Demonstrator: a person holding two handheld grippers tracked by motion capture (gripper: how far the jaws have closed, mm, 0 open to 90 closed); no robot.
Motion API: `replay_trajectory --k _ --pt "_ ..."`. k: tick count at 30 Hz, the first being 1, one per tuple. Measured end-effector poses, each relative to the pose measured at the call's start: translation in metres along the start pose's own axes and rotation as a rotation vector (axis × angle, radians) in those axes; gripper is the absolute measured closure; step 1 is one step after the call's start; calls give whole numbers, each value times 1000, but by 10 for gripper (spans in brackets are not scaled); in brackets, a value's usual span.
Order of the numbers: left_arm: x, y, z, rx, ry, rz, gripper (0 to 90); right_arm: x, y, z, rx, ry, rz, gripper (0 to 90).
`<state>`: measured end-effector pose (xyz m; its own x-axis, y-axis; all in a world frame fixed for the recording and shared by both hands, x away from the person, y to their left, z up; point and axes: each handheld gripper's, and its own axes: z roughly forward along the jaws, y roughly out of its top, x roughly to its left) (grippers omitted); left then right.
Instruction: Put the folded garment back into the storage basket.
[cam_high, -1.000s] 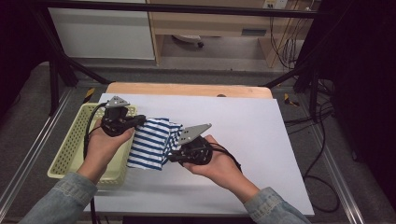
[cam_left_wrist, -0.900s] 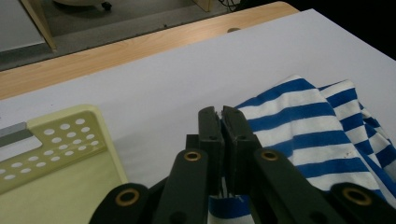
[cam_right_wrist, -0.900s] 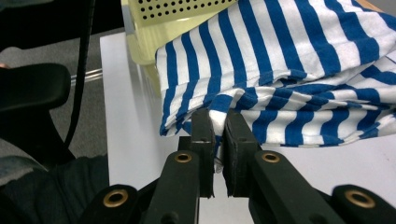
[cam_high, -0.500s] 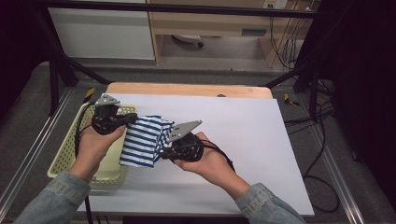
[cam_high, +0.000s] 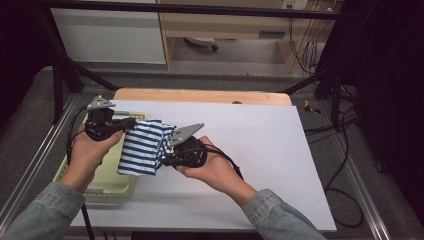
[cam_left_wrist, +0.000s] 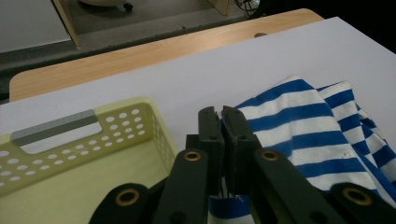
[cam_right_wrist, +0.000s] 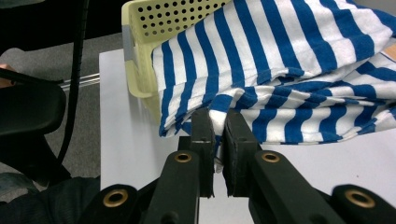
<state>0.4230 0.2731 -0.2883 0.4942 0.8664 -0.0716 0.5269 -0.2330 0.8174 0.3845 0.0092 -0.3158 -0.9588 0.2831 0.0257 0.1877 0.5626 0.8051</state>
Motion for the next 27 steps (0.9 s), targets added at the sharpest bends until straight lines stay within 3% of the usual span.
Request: replay_trajectory --k 14,27 --pt "16 8 -18 -13 38 3 867 3 21 16 -4 6 -31 841" --pt "33 7 -30 -35 60 -24 867 5 40 32 -13 20 -55 841"
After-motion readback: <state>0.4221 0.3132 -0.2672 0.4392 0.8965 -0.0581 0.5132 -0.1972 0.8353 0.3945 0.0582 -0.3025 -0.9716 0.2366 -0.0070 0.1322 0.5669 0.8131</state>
